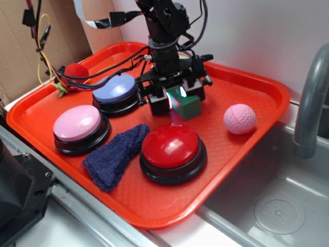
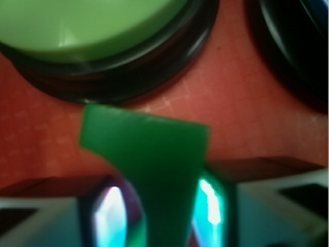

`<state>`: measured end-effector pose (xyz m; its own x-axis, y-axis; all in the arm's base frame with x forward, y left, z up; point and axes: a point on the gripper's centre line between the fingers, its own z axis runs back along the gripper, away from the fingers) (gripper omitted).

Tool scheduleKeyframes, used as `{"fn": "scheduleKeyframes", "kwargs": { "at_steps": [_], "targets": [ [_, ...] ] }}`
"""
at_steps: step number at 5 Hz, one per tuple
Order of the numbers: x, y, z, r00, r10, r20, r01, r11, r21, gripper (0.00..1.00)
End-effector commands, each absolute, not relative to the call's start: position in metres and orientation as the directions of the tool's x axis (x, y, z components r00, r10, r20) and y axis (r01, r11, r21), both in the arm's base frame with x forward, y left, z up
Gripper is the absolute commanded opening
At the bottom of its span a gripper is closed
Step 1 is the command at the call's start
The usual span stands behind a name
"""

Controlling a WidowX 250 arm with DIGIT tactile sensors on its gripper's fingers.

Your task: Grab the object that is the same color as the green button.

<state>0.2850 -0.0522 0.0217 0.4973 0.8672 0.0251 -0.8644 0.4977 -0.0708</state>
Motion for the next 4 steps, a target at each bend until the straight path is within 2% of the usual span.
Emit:
{"fn": "scheduleKeyframes", "kwargs": {
  "at_steps": [1,2,3,4],
  "targets": [
    [0.288,-0.042,0.082,0.777,0.628,0.05,-0.62,0.776,-0.114,0.0],
    [0.278,-0.031,0.112,0.891,0.452,0.037,-0.451,0.892,-0.022,0.0],
    [0.261,-0.019,0.142,0.968,0.25,0.029,-0.251,0.968,0.025,0.0],
    [0.245,-0.005,0.162,0.984,0.179,0.025,-0.179,0.984,0.014,0.0]
  ]
}}
